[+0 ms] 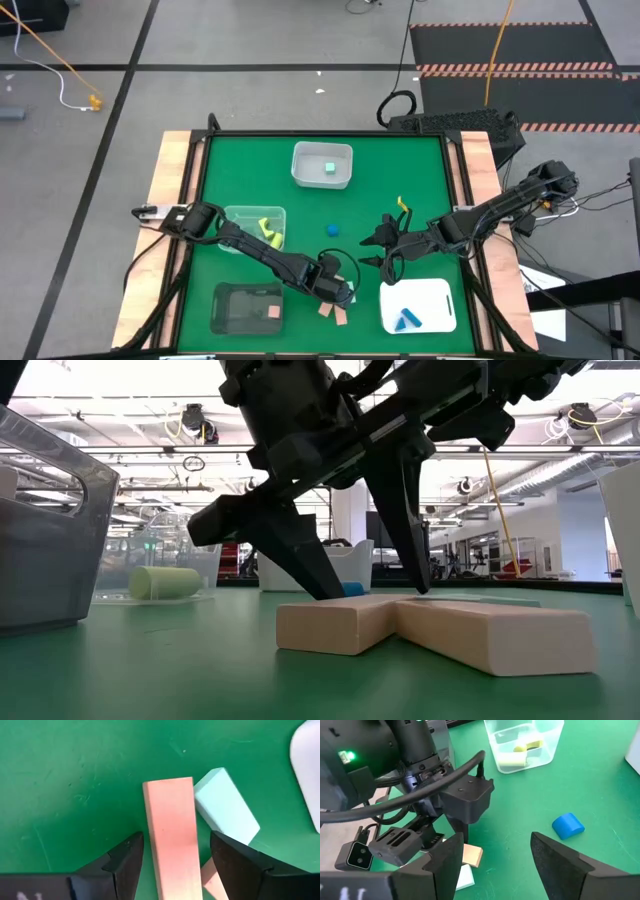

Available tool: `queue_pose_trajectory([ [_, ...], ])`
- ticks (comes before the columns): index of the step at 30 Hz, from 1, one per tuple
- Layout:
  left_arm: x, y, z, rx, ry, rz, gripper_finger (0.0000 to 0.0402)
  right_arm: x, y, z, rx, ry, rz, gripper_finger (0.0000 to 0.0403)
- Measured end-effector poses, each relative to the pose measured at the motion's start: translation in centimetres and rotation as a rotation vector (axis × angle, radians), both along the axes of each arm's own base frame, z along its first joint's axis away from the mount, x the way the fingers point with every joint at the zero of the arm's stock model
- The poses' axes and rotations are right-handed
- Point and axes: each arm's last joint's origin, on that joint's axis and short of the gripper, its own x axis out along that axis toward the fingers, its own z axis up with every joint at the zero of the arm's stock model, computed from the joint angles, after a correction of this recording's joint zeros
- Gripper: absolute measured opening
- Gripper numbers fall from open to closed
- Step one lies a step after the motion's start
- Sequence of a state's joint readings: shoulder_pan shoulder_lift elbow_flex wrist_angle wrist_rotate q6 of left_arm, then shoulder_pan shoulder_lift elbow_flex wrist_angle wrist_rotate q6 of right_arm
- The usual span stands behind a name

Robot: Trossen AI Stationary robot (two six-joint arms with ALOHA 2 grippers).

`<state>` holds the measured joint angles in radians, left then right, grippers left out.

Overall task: Sort & place blocks by color
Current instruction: Put the left light brown block into the black bin

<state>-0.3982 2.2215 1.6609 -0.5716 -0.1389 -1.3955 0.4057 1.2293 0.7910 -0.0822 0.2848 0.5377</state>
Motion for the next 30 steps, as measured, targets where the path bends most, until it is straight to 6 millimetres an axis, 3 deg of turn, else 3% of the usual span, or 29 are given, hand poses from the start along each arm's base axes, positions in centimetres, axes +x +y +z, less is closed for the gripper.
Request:
queue_pose_trajectory([
  [10, -0.2, -0.9, -2.4, 0.222, 0.015, -0.137, 0.0226, 0.0, 0.0, 0.0, 0.001, -0.002, 0.0, 0.0222],
  [18, -0.4, 0.0, -2.7, 0.314, 0.053, -0.15, 0.0125, 0.0, 0.0, 0.0, 0.001, -0.003, 0.0, 0.0222],
  [26, -0.2, 0.3, -2.7, 0.296, 0.044, -0.104, 0.0126, 0.0, 0.0, 0.0, 0.001, -0.003, 0.0, 0.0222],
  [30, 0.0, 0.7, -2.7, 0.299, 0.049, -0.135, 0.0161, 0.0, 0.0, 0.0, 0.001, -0.003, 0.0, 0.0222],
])
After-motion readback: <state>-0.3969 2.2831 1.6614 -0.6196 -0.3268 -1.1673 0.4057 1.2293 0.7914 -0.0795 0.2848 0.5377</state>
